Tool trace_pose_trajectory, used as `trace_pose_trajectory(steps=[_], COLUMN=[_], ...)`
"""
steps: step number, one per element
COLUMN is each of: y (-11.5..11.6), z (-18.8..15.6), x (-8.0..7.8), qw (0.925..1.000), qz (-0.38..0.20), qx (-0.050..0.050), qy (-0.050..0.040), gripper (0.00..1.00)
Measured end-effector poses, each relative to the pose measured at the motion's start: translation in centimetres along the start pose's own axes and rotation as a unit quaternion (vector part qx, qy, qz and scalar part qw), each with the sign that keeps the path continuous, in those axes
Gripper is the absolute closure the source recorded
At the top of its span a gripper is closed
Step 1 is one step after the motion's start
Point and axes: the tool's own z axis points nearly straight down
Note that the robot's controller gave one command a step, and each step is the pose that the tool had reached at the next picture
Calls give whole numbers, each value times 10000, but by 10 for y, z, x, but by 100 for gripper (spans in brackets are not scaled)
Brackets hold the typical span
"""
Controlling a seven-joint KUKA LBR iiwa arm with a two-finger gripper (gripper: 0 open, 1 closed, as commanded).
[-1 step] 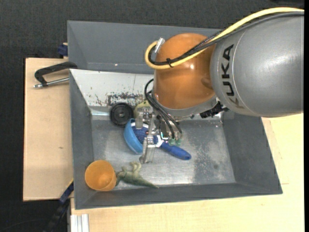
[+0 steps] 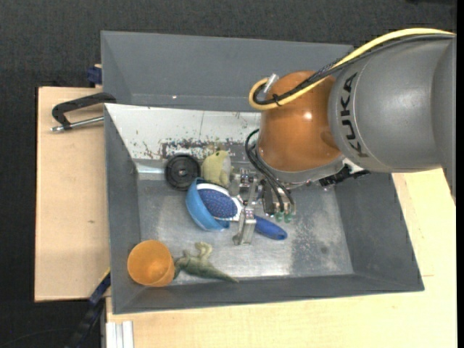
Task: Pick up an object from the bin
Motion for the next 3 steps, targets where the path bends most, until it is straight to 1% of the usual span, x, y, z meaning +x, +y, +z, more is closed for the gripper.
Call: trace_pose_trajectory(steps=[1, 2, 3], y=[-16, 40, 39], z=[16, 78, 76], x=[-2, -19, -18], qw=[9953, 9970, 9969], qz=[964, 772, 791], qx=[-22, -29, -40], qy=[-18, -55, -45], gripper=[0, 0, 100])
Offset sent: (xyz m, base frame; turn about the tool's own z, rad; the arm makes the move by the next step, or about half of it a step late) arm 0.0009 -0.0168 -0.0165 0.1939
